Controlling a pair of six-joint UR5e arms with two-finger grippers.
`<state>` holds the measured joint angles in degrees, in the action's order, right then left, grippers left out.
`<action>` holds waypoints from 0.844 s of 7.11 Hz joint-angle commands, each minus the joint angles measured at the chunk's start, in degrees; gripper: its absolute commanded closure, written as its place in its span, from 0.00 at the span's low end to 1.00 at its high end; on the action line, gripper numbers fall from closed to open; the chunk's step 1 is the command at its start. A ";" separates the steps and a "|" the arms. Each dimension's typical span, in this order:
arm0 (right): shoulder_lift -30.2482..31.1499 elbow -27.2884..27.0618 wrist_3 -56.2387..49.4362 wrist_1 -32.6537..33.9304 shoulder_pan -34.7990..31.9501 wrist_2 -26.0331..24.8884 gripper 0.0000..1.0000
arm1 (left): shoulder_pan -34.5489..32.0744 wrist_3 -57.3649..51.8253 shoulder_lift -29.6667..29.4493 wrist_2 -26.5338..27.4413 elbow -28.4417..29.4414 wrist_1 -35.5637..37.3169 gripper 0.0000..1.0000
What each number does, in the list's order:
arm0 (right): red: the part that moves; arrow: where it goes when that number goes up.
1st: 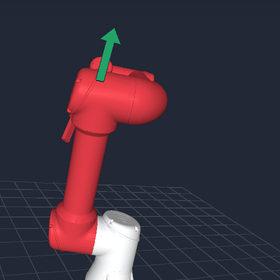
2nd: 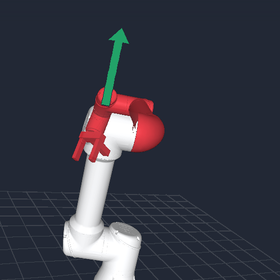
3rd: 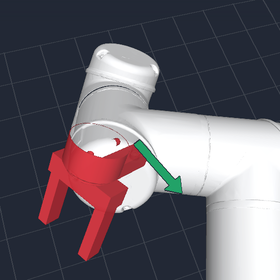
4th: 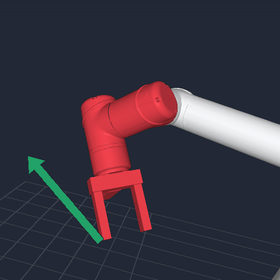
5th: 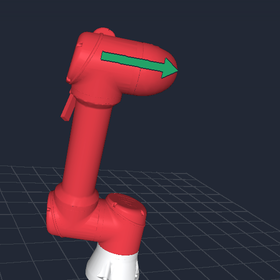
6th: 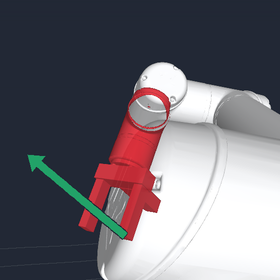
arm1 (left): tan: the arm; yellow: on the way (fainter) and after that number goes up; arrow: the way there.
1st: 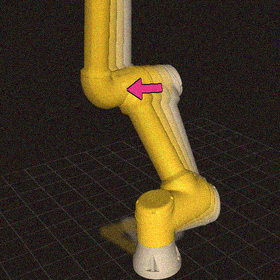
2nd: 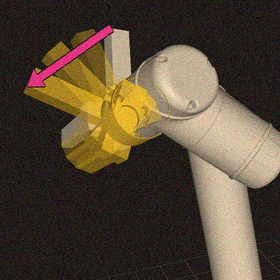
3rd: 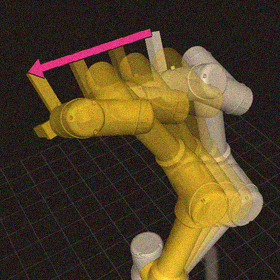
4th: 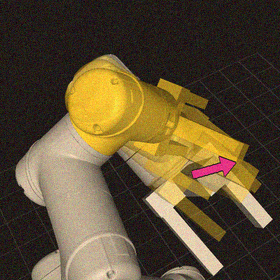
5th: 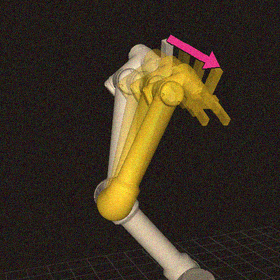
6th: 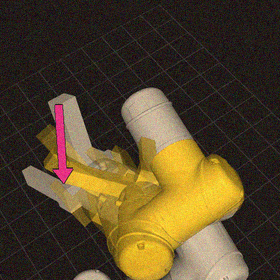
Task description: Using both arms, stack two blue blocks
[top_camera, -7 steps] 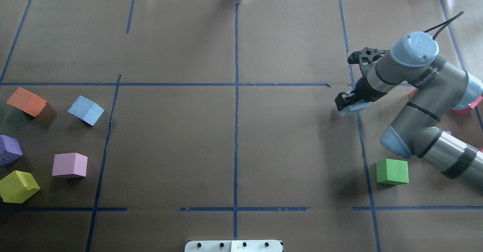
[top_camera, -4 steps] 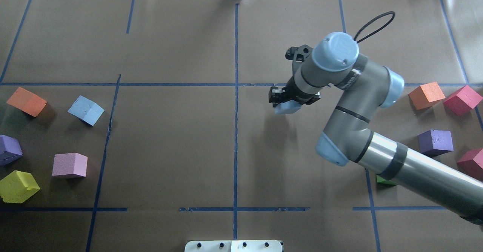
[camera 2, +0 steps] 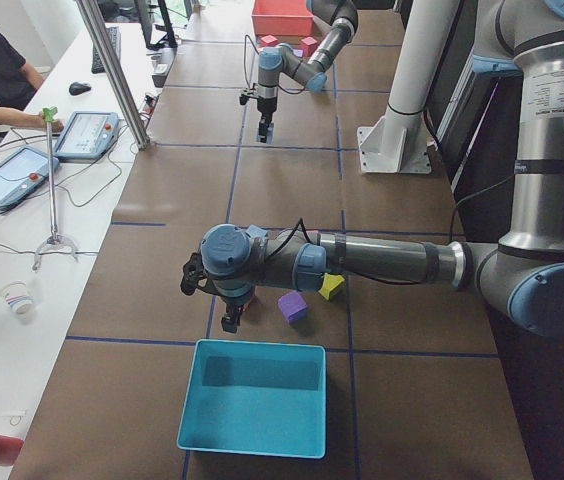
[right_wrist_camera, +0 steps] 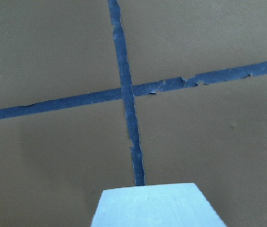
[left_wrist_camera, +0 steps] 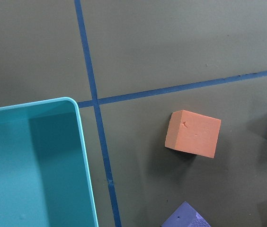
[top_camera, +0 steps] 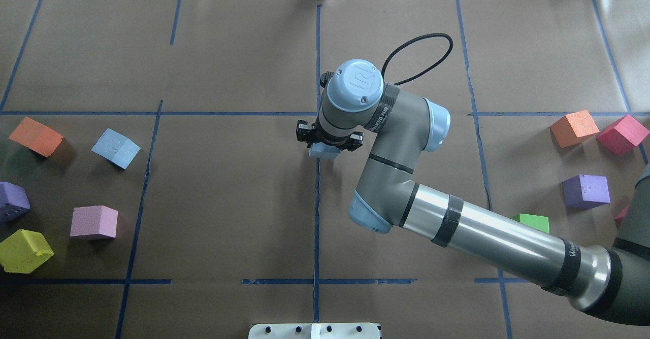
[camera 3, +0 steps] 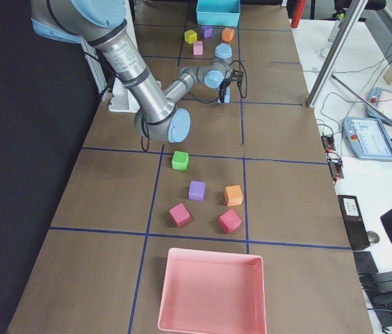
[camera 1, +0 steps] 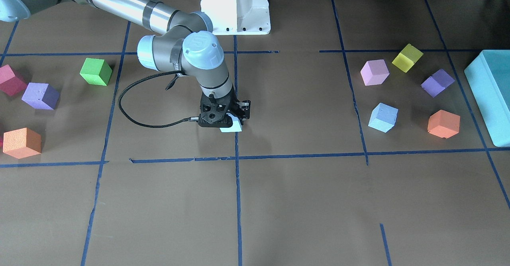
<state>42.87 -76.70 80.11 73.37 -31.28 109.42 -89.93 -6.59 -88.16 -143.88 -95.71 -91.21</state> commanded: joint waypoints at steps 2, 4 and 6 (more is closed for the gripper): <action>-1.12 1.64 2.07 1.69 2.88 -3.49 0.97 | 0.01 0.00 0.35 -2.19 0.17 -0.02 0.00; -1.30 1.73 1.89 1.69 3.95 -4.57 0.76 | 0.01 0.00 0.80 -2.20 0.17 -0.02 0.00; -1.47 1.47 1.72 2.04 4.65 -6.05 0.00 | 0.02 0.18 0.80 -2.29 0.17 -0.02 0.00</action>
<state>41.54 -75.05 81.93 75.19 -27.06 104.40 -89.93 -6.55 -87.40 -146.12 -95.55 -91.23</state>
